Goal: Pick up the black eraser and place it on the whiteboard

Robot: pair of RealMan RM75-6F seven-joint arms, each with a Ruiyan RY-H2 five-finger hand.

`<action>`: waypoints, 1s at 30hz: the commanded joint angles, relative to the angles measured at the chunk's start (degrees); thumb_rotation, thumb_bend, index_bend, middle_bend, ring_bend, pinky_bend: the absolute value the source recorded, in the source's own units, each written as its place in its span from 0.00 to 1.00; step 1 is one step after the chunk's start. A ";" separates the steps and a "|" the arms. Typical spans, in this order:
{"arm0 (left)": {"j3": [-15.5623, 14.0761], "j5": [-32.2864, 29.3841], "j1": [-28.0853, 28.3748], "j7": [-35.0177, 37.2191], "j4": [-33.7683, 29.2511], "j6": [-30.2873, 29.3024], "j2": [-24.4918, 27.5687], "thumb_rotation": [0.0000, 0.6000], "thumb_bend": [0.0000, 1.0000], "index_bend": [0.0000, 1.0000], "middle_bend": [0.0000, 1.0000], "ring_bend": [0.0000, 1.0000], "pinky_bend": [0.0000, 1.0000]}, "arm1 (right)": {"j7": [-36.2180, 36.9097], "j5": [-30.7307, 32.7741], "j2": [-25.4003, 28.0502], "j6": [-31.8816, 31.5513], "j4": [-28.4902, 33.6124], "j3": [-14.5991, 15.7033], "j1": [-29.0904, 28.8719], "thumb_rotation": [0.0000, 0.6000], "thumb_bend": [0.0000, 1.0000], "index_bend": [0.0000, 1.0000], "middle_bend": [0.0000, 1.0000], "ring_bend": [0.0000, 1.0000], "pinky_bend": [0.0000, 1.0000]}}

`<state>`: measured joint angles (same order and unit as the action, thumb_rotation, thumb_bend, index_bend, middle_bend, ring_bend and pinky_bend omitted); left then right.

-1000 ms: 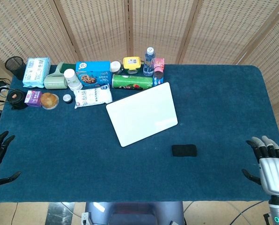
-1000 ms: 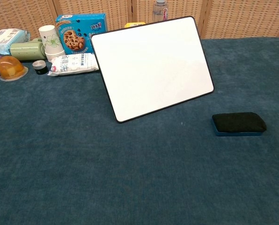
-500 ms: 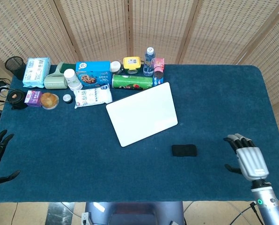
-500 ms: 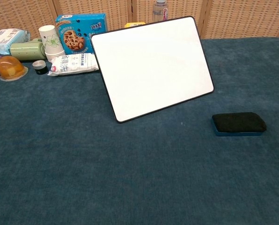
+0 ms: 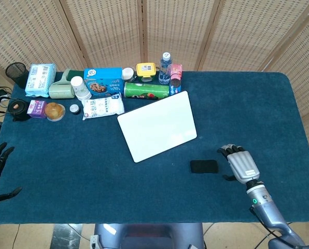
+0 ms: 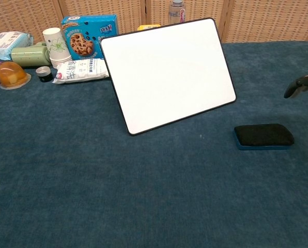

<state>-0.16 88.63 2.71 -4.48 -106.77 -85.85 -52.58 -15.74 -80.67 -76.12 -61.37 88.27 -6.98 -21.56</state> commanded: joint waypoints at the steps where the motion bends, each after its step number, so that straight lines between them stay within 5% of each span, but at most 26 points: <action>1: -0.01 0.02 0.01 0.10 -0.01 0.02 0.02 1.00 0.08 0.00 0.00 0.00 0.07 | -1.31 0.79 -1.15 0.31 0.28 0.36 -0.52 1.00 0.00 0.26 0.27 0.23 0.31; 22: 0.05 0.07 -0.04 2.63 0.73 -0.11 0.93 1.00 0.08 0.00 0.00 0.00 0.07 | -7.73 5.82 -9.93 2.59 -5.04 0.75 -4.33 1.00 0.01 0.34 0.36 0.33 0.41; 30: 0.20 -0.37 0.08 2.63 0.79 0.14 0.98 1.00 0.08 0.00 0.00 0.00 0.07 | -7.34 5.17 -13.73 0.77 -8.79 0.14 -5.31 1.00 0.18 0.43 0.51 0.48 0.53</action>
<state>0.03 88.26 2.79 -1.84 -105.97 -85.69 -51.60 -23.17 -75.35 -89.32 -60.23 80.00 -6.71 -26.69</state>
